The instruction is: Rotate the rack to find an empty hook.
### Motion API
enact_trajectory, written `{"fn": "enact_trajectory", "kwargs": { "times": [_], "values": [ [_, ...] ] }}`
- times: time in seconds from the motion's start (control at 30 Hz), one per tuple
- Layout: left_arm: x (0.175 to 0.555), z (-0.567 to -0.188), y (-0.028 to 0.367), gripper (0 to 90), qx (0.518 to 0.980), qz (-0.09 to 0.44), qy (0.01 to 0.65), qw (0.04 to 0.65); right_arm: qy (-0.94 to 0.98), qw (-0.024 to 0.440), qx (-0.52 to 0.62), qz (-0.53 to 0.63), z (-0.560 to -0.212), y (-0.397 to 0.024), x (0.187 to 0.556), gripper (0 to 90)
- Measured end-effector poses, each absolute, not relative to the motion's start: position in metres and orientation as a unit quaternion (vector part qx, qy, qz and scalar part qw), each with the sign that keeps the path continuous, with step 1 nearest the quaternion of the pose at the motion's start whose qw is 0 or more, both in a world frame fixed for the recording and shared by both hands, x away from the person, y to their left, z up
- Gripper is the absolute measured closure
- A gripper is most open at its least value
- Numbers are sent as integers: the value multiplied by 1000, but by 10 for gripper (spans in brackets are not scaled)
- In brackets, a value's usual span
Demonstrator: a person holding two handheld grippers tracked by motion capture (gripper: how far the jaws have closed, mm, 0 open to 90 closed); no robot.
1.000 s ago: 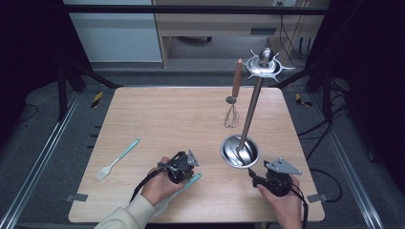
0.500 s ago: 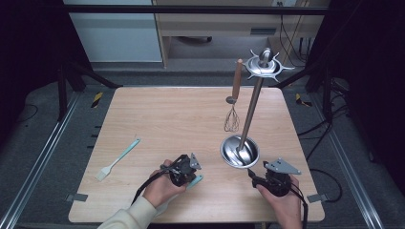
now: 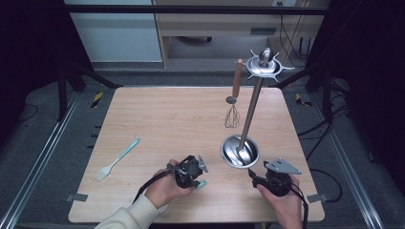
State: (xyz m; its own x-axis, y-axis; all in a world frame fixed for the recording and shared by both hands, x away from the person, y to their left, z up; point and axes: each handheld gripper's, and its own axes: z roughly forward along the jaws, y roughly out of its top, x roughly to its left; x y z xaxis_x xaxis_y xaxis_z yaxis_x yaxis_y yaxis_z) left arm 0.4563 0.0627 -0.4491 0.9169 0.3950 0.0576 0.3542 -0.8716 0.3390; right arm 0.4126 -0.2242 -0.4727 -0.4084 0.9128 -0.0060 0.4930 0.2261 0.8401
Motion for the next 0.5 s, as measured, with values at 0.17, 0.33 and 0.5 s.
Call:
{"fn": "enact_trajectory", "kwargs": {
  "times": [0.17,0.33,0.5],
  "values": [
    [463,-449,57,679,966,35,205,152,736,261,478,402,-472,-224,412,336],
    [464,-453,52,647,968,30,208,136,737,262,476,401,-472,-226,412,336],
    [463,-457,47,621,970,26,207,124,738,262,475,402,-472,-226,412,336]
  ]
}}
